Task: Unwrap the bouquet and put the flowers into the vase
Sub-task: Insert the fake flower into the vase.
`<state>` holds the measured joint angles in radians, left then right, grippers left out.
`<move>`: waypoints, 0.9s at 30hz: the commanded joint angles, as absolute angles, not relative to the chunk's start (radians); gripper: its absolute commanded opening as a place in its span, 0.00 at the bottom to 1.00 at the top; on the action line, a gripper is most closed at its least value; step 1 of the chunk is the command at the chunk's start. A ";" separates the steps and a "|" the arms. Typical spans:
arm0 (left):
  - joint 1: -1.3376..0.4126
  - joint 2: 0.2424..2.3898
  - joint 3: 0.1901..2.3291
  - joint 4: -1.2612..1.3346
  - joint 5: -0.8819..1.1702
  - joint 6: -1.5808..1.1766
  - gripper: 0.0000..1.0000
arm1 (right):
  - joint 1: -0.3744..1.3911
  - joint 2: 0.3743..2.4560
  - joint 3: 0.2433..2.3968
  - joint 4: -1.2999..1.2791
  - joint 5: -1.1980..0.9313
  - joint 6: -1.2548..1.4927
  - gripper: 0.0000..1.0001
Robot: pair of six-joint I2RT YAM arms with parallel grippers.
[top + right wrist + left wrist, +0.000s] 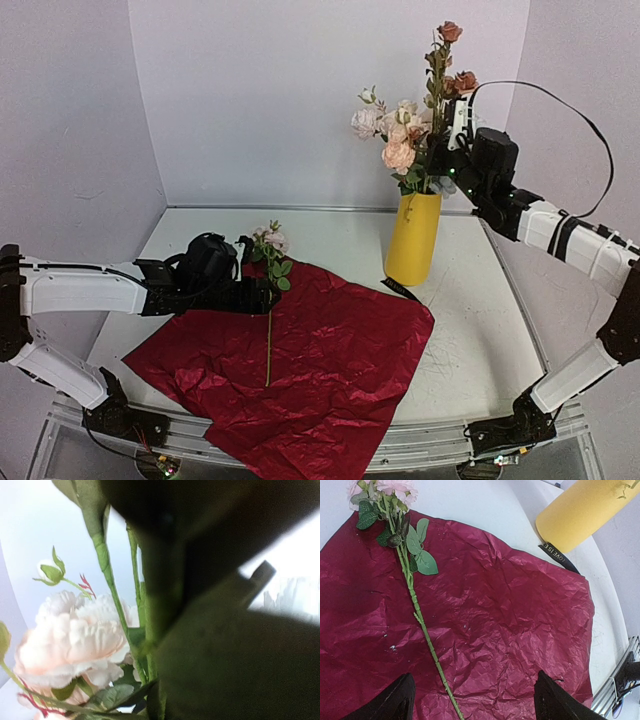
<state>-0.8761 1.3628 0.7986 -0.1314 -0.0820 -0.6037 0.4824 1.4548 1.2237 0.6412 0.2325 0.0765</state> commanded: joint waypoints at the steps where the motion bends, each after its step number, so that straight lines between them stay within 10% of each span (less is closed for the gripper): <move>1: -0.876 1.349 0.843 -0.132 -0.098 -0.603 0.83 | 0.483 1.452 1.257 0.694 0.215 0.066 0.01; 27: -0.875 1.378 0.866 -0.148 -0.113 -0.581 0.83 | 0.454 1.461 1.054 1.013 0.070 0.056 0.00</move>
